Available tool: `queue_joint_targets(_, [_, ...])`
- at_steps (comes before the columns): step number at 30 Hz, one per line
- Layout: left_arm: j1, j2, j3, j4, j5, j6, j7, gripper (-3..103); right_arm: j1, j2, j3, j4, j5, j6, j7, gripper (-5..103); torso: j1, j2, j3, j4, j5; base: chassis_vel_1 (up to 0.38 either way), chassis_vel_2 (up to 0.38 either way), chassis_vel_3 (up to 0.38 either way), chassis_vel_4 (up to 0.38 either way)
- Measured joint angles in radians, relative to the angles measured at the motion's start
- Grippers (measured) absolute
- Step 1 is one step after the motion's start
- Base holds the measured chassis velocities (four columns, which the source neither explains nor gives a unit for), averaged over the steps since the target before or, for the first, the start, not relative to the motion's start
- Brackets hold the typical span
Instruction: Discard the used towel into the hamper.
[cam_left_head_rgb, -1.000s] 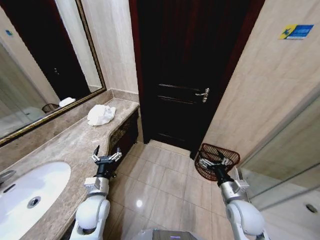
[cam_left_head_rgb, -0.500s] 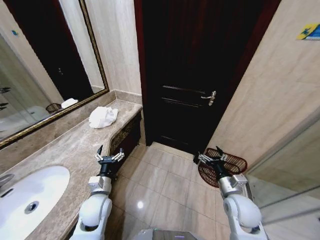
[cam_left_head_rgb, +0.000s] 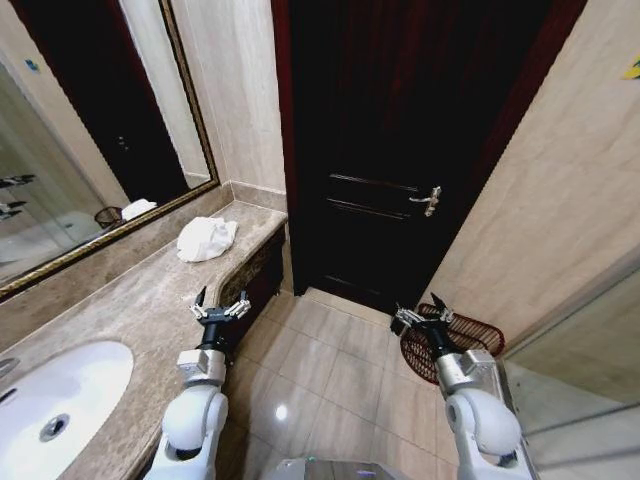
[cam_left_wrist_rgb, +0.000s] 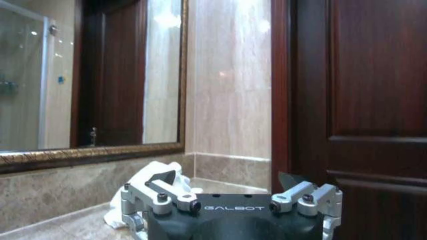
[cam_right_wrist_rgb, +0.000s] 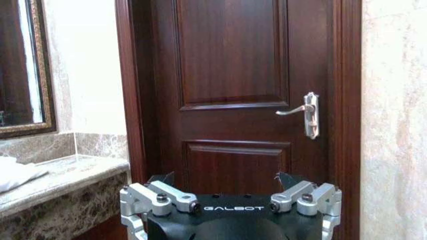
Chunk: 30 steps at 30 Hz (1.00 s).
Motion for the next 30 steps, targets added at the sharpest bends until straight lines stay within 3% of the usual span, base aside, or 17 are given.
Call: queue_joint_targets(30, [0.020,0.008,-0.011,-0.017,-0.003,0.031,-0.004,100,0.026,-0.005,-0.016,0.032,-0.005,-0.017,0.004,100,0.000,0.000,0.000,-0.0001,-0.0001,-0.057,0.068,0.069,-0.063])
